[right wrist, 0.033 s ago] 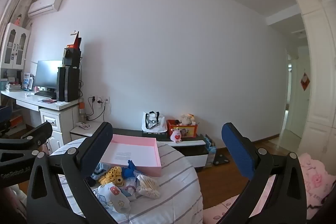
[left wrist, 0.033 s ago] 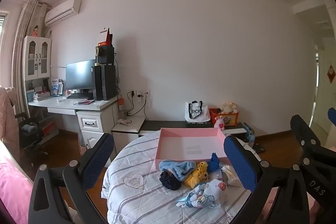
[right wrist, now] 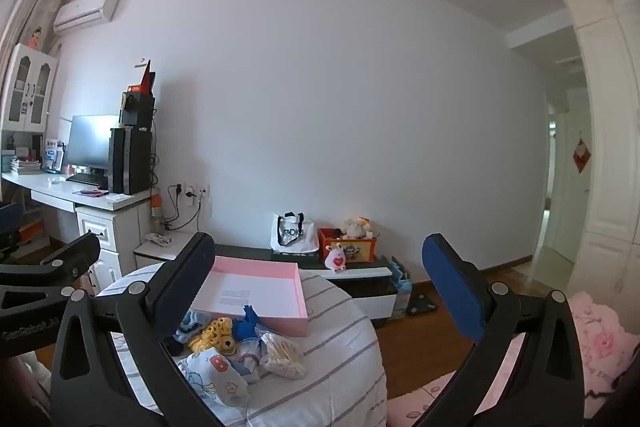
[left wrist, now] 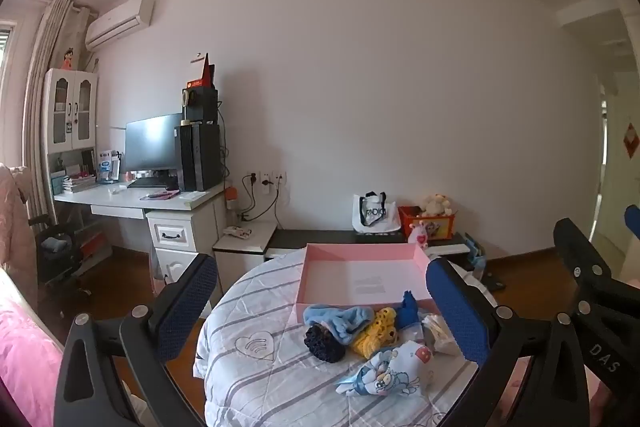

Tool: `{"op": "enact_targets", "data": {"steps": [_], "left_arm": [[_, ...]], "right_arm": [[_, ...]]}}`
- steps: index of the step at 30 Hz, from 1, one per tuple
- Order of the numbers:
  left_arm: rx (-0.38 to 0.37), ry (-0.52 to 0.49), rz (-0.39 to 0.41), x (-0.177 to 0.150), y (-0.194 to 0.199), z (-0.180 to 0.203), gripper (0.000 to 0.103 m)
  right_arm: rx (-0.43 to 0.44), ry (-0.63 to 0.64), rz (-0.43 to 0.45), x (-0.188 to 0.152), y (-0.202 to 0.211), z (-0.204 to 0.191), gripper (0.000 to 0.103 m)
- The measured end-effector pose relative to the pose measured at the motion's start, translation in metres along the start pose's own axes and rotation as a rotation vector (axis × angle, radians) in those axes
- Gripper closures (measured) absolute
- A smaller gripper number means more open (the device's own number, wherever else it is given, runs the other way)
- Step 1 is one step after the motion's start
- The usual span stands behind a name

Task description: Organize soft objects

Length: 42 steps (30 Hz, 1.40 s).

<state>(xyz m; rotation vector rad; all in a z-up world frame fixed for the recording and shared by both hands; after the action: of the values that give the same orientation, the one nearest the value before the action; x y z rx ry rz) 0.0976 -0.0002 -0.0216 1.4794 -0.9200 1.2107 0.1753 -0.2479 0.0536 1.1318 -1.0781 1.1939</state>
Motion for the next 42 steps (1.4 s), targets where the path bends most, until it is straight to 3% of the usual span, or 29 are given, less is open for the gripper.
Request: {"op": "enact_targets", "data": {"steps": [7, 17, 42], "left_arm": [[-0.020, 0.015, 0.017, 0.004, 0.003, -0.006, 0.000], [0.020, -0.005, 0.017, -0.001, 0.002, -0.006, 0.000], [0.017, 0.000, 0.028, 0.001, 0.004, -0.006, 0.000]], "right_arm": [[0.001, -0.001, -0.002, 0.000, 0.000, 0.000, 0.000], [0.012, 0.005, -0.003, 0.001, 0.002, -0.004, 0.000], [0.024, 0.008, -0.003, 0.005, 0.007, -0.006, 0.000]]}}
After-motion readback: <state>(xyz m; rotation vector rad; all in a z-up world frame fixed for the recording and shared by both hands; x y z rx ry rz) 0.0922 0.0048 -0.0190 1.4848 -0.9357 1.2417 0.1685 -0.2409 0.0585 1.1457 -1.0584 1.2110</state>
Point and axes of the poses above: each gripper's, at about its wrist camera, not at the fingertips, and y roughly against the way its jaws point, z to its right, x to its top, the point moved 10 cm from there along -y, roughly the way its jaws point, and after that the axes turned 14 degrees about x, right-handed, at the moved point
